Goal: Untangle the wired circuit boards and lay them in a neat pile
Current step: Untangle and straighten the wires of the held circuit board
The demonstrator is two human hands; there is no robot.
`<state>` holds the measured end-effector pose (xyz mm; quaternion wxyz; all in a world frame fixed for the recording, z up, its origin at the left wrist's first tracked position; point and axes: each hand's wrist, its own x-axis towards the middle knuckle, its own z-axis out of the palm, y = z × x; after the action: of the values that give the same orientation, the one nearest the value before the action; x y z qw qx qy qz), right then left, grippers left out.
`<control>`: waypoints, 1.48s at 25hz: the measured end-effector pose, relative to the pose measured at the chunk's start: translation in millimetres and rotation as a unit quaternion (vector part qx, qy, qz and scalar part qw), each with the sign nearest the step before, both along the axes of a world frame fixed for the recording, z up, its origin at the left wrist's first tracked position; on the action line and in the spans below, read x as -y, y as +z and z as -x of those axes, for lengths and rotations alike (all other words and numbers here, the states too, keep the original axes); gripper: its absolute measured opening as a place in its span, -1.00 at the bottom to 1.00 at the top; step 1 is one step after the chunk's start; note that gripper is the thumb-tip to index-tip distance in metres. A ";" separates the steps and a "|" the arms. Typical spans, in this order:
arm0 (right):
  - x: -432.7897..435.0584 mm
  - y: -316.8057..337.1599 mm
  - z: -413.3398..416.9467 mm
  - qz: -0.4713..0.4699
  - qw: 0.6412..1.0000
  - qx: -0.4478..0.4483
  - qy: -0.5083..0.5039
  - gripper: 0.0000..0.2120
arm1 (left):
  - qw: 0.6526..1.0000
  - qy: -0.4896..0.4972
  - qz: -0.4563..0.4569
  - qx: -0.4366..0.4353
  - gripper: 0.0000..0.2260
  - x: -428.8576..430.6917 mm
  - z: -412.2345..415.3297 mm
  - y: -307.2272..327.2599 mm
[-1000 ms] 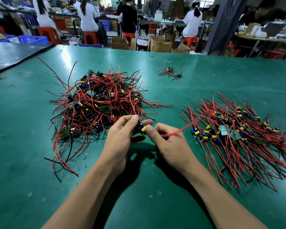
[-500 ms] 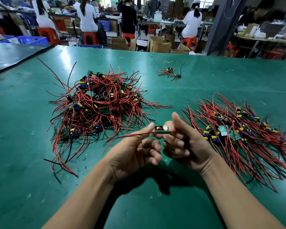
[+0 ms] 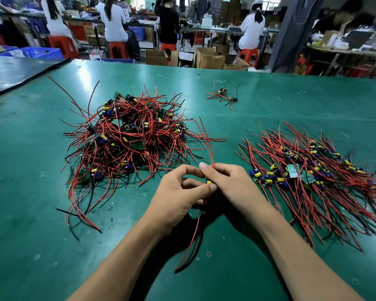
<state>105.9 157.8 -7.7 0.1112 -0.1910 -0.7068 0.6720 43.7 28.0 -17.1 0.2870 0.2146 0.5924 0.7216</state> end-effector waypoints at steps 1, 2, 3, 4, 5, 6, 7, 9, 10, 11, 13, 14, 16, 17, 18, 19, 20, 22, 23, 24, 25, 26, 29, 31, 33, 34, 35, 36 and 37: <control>0.4 -0.6 1.3 -0.059 0.998 0.026 -0.009 -0.69 | 1.000 0.010 0.010 -0.010 -0.76 -0.8 -0.3 -1.0; 1.0 -0.6 2.6 -0.111 0.992 0.048 -0.020 -0.68 | 1.000 0.016 0.019 -0.016 -0.77 -1.4 -0.3 -1.6; 1.5 -0.3 3.7 -0.134 0.989 0.057 -0.031 -0.66 | 0.999 0.019 0.028 -0.020 -0.78 -2.1 -0.1 -1.7; 1.9 -0.3 5.2 -0.116 0.991 0.054 -0.033 -0.64 | 0.999 0.017 0.036 -0.022 -0.80 -2.4 0.8 -1.5; 2.5 0.5 6.6 -0.056 0.997 0.048 -0.026 -0.63 | 0.999 0.009 0.040 -0.024 -0.82 -2.1 2.1 -0.4; 2.5 2.7 7.5 0.017 0.999 0.045 -0.012 -0.61 | 0.999 -0.007 0.036 -0.022 -0.85 -1.0 3.4 1.2; 2.1 5.5 7.2 0.073 0.996 0.046 0.004 -0.58 | 0.999 -0.032 0.026 -0.014 -0.86 0.4 4.7 3.4; -0.9 7.4 7.5 0.146 0.988 0.043 0.029 -0.53 | 0.997 -0.081 0.002 0.012 -0.83 2.6 7.0 6.6; -2.0 6.4 8.1 0.173 0.984 0.036 0.039 -0.52 | 0.995 -0.093 -0.004 0.022 -0.82 2.9 7.5 7.5; -1.8 5.1 8.3 0.189 0.980 0.031 0.048 -0.53 | 0.995 -0.096 -0.004 0.028 -0.82 3.1 6.6 8.6; 1.3 1.0 9.3 0.177 0.982 0.022 0.058 -0.57 | 0.996 -0.077 -0.001 0.039 -0.88 0.8 3.8 8.9; 4.0 -0.7 9.4 0.162 0.985 0.017 0.063 -0.59 | 0.997 -0.056 0.000 0.046 -0.89 -0.9 3.0 8.6; 7.5 -3.2 10.6 0.143 0.987 0.006 0.067 -0.59 | 0.999 -0.003 0.002 0.035 -0.82 -3.5 1.3 6.3; 7.4 -3.7 10.8 0.137 0.988 0.003 0.065 -0.59 | 0.999 0.032 0.021 -0.019 -0.81 -4.4 1.5 4.0; 7.3 -4.3 11.0 0.127 0.990 0.002 0.062 -0.60 | 0.992 0.067 0.050 -0.096 -0.80 -4.8 1.7 1.4; 6.5 -5.9 11.3 0.108 0.993 0.003 0.056 -0.61 | 0.980 0.088 0.073 -0.163 -0.81 -5.0 1.2 0.1; 6.0 -7.3 11.5 0.083 0.995 0.004 0.050 -0.61 | 0.971 0.094 0.083 -0.203 -0.81 -5.4 0.0 -0.2; 6.6 -8.0 12.9 0.064 0.997 0.005 0.037 -0.62 | 0.967 0.090 0.081 -0.223 -0.83 -5.3 -0.6 -1.2; 6.9 -7.2 13.8 0.074 0.997 0.005 0.024 -0.60 | 0.970 0.090 0.082 -0.213 -0.83 -4.6 0.1 -2.6; 5.2 -5.7 14.6 0.089 0.996 0.005 0.002 -0.59 | 0.973 0.091 0.083 -0.194 -0.83 -4.0 0.4 -3.2; 0.9 -3.9 15.1 0.110 0.994 0.002 -0.024 -0.56 | 0.977 0.091 0.084 -0.174 -0.82 -3.2 0.1 -3.7; -4.5 -1.9 15.6 0.143 0.989 -0.007 -0.045 -0.54 | 0.980 0.088 0.085 -0.160 -0.82 -2.6 -0.6 -4.2; -21.0 3.2 13.6 0.299 0.952 -0.052 -0.050 -0.46 | 0.982 0.073 0.088 -0.148 -0.82 -2.2 -2.8 -3.4; -25.2 4.1 11.5 0.381 0.920 -0.083 -0.029 -0.44 | 0.984 0.064 0.086 -0.143 -0.83 -2.5 -3.5 -2.9; -25.3 2.6 11.4 0.424 0.900 -0.101 -0.011 -0.45 | 0.984 0.060 0.089 -0.144 -0.83 -2.0 -3.0 -2.7; -24.7 1.5 11.7 0.426 0.899 -0.102 -0.005 -0.44 | 0.984 0.060 0.091 -0.142 -0.84 -1.5 -2.4 -3.3; -24.3 0.2 12.3 0.406 0.909 -0.097 -0.004 -0.43 | 0.984 0.064 0.093 -0.140 -0.84 -0.9 -1.8 -4.1; -22.2 -0.4 12.3 0.360 0.929 -0.084 -0.004 -0.42 | 0.983 0.072 0.094 -0.140 -0.84 -1.2 -0.6 -5.1; -19.1 -1.8 11.7 0.292 0.954 -0.063 -0.008 -0.43 | 0.981 0.082 0.095 -0.146 -0.85 -1.7 0.5 -5.9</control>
<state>94.1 176.9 -9.6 0.1003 -0.1779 -0.4701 0.8587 43.2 29.7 -23.0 0.1566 0.2398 0.7096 0.6438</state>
